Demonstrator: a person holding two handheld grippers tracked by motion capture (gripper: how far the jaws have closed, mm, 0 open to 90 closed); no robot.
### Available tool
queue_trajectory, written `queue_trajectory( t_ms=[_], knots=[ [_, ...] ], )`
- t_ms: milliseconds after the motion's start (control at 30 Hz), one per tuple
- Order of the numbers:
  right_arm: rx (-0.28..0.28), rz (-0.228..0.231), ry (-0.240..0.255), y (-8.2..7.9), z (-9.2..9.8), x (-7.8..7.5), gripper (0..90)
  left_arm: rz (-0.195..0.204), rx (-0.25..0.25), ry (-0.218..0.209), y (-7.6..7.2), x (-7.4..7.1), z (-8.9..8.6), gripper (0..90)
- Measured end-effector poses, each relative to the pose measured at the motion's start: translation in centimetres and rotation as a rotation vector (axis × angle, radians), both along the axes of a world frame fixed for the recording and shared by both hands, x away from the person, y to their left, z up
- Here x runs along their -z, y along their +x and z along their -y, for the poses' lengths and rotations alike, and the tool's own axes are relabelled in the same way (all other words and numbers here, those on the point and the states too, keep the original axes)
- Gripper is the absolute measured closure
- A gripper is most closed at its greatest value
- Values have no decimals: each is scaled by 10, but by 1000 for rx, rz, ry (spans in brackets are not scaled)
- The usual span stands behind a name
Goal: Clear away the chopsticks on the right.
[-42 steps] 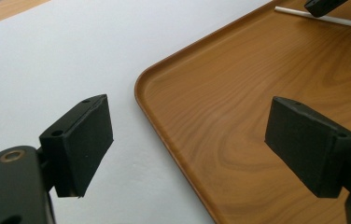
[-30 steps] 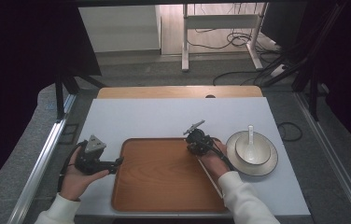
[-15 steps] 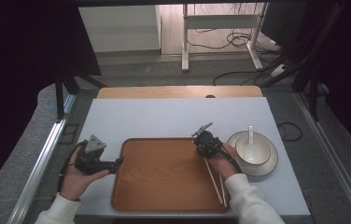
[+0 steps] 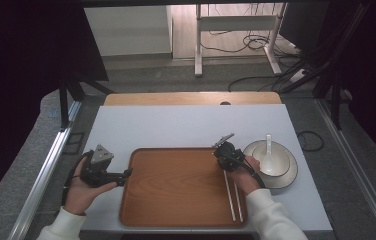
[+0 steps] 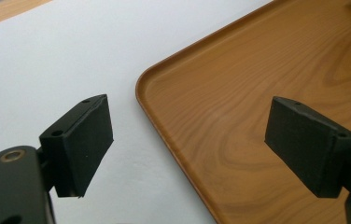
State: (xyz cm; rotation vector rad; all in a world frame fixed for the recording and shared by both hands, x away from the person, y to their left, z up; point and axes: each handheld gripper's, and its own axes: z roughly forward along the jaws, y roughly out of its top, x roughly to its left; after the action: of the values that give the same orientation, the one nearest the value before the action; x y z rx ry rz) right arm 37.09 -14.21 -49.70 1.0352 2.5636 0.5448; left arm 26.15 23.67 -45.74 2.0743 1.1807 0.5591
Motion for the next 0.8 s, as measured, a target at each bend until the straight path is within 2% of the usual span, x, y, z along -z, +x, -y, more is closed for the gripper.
queue_trajectory(
  t_ms=[800],
  knots=[
    [28, -17, -33, -2, 14, 1, 897, 0, -3, 0, 0, 1, -1, 146]
  ],
)
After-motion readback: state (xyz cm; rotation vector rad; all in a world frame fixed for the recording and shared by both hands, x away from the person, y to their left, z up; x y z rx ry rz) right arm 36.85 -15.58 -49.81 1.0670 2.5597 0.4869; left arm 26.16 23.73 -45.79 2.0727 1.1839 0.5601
